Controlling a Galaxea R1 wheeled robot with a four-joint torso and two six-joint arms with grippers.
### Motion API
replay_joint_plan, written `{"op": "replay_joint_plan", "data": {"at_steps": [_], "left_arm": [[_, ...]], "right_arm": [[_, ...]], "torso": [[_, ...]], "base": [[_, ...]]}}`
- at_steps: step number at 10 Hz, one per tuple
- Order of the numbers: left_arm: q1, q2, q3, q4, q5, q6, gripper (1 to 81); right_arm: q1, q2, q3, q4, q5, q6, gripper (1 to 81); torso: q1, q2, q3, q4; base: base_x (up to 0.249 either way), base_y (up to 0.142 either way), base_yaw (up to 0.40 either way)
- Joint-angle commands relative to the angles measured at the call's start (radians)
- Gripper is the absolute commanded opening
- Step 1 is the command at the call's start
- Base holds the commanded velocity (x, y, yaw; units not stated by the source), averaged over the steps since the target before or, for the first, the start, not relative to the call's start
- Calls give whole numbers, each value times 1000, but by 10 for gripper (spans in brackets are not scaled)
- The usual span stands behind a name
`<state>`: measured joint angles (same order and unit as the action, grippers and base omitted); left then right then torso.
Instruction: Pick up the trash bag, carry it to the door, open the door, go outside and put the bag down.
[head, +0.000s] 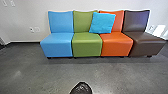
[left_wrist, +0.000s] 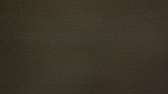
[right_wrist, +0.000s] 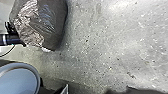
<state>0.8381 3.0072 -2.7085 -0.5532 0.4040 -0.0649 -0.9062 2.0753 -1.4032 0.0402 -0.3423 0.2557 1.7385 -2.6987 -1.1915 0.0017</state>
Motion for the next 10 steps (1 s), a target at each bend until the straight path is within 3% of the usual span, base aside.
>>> {"op": "replay_joint_plan", "data": {"at_steps": [1, 2, 5, 7, 10], "left_arm": [[-106, -7, 1, -4, 70, 2, 811], [-106, -5, 1, 4, 70, 2, 811], [-106, -3, 1, 16, 68, 0, 811], [-104, 3, -5, 45, 58, -1, 811], [-99, 0, -10, 58, 61, -1, 811]], "right_arm": [[83, -51, 5, 29, -56, 3, 811], [83, -50, 1, 29, -56, 4, 811], [77, -50, 3, 29, -56, 3, 811], [71, -53, 4, 29, -56, 3, 811], [66, -50, 9, 27, -56, 3, 811]], "torso": [[0, 0, -80, 0], [0, 0, -31, 0], [1, 0, -67, 0], [1, 0, -64, 0], [1, 0, -64, 0]], "base": [[0, 0, 0], [0, 0, 0], [0, 0, 0], [0, 0, 0], [0, 0, 0]]}}
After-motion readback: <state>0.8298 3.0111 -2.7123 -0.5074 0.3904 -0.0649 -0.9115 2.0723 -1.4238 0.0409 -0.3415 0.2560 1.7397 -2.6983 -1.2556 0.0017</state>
